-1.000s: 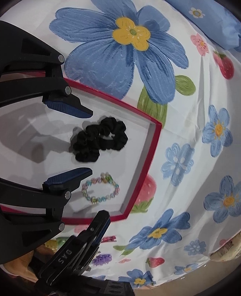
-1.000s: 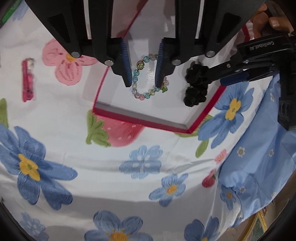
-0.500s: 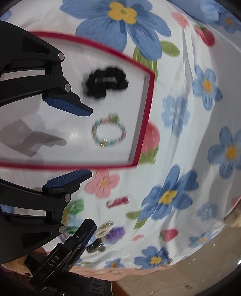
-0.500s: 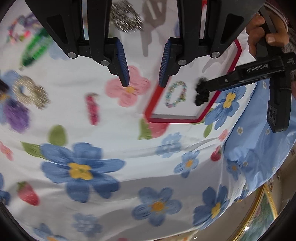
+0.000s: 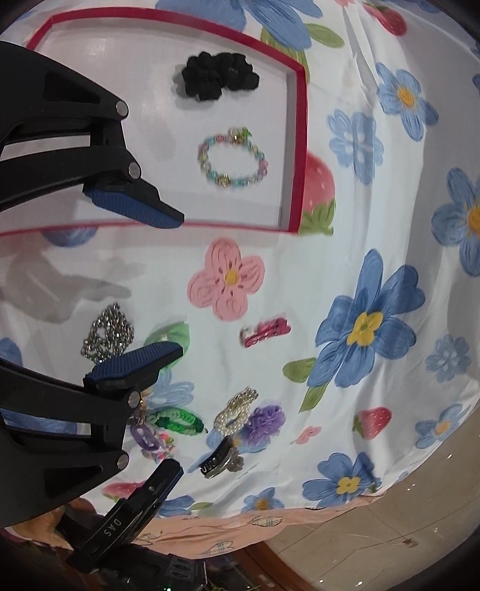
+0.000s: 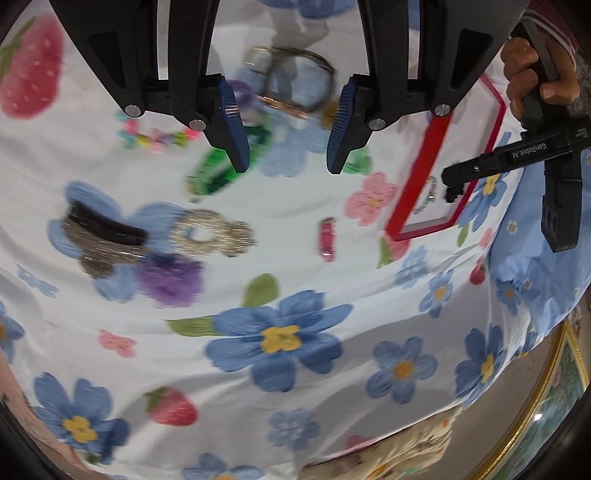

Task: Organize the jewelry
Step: 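Grasp the pink hair clip with the left tool while the right tool grasps the green braided tie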

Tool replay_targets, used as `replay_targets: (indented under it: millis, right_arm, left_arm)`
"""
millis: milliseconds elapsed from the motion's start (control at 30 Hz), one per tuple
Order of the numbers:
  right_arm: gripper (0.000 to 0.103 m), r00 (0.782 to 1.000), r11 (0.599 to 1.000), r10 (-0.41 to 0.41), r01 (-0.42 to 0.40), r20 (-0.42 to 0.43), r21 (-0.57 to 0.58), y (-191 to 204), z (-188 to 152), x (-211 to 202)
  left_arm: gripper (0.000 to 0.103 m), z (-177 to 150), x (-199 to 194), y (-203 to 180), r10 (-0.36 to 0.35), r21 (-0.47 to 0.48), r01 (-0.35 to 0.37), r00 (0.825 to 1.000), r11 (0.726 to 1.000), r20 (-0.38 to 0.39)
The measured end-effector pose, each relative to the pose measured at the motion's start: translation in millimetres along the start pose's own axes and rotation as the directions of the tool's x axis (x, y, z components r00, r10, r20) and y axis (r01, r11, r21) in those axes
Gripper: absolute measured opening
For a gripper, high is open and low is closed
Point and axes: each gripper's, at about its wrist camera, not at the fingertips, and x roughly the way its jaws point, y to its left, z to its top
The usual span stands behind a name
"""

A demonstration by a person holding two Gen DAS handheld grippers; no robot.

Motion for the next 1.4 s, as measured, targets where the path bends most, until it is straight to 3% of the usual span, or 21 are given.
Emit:
replay_targets:
  millis: [200,400,767,800,867,900,967,1033,1100,1133,1400]
  right_arm:
    - [0.046,0.999,0.998,-0.042,0.041,0.003,0.043,-33,-5,-9]
    - [0.046,0.998,0.997,-0.055,0.056,-0.002,0.047,-41,-2,0]
    - [0.044,0.993,0.997,-0.055,0.06,-0.105,0.043,-46,-1,44]
    - [0.043,0.992,0.997,-0.056,0.06,-0.113,0.038,-45,-2,49]
    - [0.031,0.99,0.998,-0.05,0.055,-0.13,0.034,-44,-3,58]
    - [0.023,0.99,0.998,-0.045,0.05,-0.136,0.039,-44,-3,61]
    - [0.021,0.991,0.998,-0.037,0.044,-0.131,0.051,-47,-5,63]
    - [0.012,0.992,0.998,-0.031,0.038,-0.124,0.059,-50,-4,62]
    - [0.011,0.993,0.997,-0.025,0.033,-0.116,0.066,-52,-2,61]
    - [0.011,0.994,0.997,-0.027,0.034,-0.107,0.067,-53,-1,59]
    - [0.011,0.999,0.997,-0.006,0.01,-0.052,0.072,-49,7,42]
  left_arm:
    - [0.066,7,13,-17,-0.012,0.021,0.013,1.0,1.0,-0.018]
    - [0.067,23,35,-36,-0.022,0.05,0.024,0.999,0.998,-0.034]
    - [0.067,59,96,-56,0.016,0.091,-0.01,0.997,0.996,-0.069]
    - [0.067,62,101,-58,0.025,0.102,-0.019,0.998,0.995,-0.065]
    - [0.066,69,116,-61,0.05,0.118,-0.041,0.996,0.992,-0.078]
    - [0.06,72,123,-61,0.055,0.119,-0.045,0.995,0.992,-0.088]
    - [0.047,74,135,-59,0.064,0.123,-0.05,0.992,0.991,-0.111]
    - [0.037,74,140,-58,0.077,0.134,-0.062,0.991,0.989,-0.112]
    - [0.019,73,140,-59,0.078,0.149,-0.062,0.992,0.987,-0.103]
    - [0.016,72,138,-59,0.069,0.151,-0.053,0.992,0.987,-0.102]
    - [0.016,55,113,-64,0.028,0.157,-0.014,0.996,0.987,-0.088]
